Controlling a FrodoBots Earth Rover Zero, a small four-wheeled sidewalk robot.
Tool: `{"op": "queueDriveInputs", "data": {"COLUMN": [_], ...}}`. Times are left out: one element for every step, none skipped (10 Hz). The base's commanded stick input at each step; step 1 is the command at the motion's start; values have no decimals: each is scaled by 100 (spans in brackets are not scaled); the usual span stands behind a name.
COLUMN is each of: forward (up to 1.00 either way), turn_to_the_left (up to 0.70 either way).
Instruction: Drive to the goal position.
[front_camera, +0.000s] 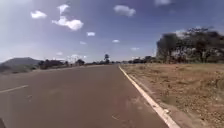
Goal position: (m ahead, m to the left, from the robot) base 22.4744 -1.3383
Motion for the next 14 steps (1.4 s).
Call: {"op": "queueDriveInputs", "data": {"forward": [85,85,85,85,85,85,85,85,85,85,85,85,85,85], "turn_to_the_left": [1,1,1,1,1,1,1,1,1,1,1,1,1,1]}}
